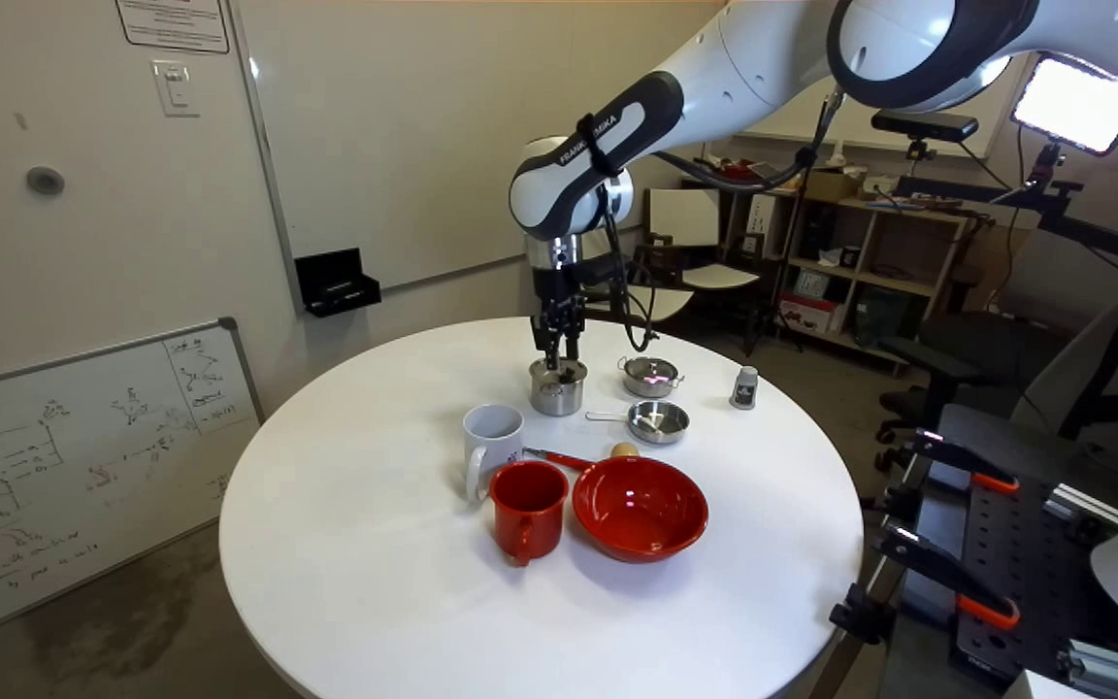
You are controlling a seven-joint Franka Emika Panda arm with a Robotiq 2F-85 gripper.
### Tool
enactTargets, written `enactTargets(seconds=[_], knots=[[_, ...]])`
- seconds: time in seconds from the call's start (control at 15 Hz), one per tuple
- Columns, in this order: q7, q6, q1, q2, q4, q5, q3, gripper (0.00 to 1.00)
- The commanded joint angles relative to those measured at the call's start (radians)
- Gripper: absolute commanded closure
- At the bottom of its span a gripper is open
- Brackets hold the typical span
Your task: Remove the lid from the pot and put it on the table
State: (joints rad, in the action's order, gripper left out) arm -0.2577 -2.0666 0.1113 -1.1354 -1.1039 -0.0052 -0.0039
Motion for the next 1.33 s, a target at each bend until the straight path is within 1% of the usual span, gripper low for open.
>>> enactTargets(seconds=[0.0, 0.27, 0.33, 0.8, 0.93, 1.07, 1.27], knots=[[0.027, 0.041, -0.005, -0.036, 0.066, -0.016, -0.008, 0.66], [0.028, 0.045, -0.003, -0.042, 0.075, -0.014, -0.010, 0.97], [0.028, 0.045, -0.003, -0.042, 0.075, -0.014, -0.009, 1.00], [0.022, 0.047, 0.001, -0.043, 0.079, -0.012, -0.008, 1.00], [0.018, 0.030, 0.003, -0.019, 0.059, -0.011, -0.005, 1.00], [0.018, -0.003, 0.002, 0.036, 0.015, -0.014, -0.008, 1.00], [0.038, -0.031, -0.005, 0.138, -0.073, -0.012, -0.036, 1.00]])
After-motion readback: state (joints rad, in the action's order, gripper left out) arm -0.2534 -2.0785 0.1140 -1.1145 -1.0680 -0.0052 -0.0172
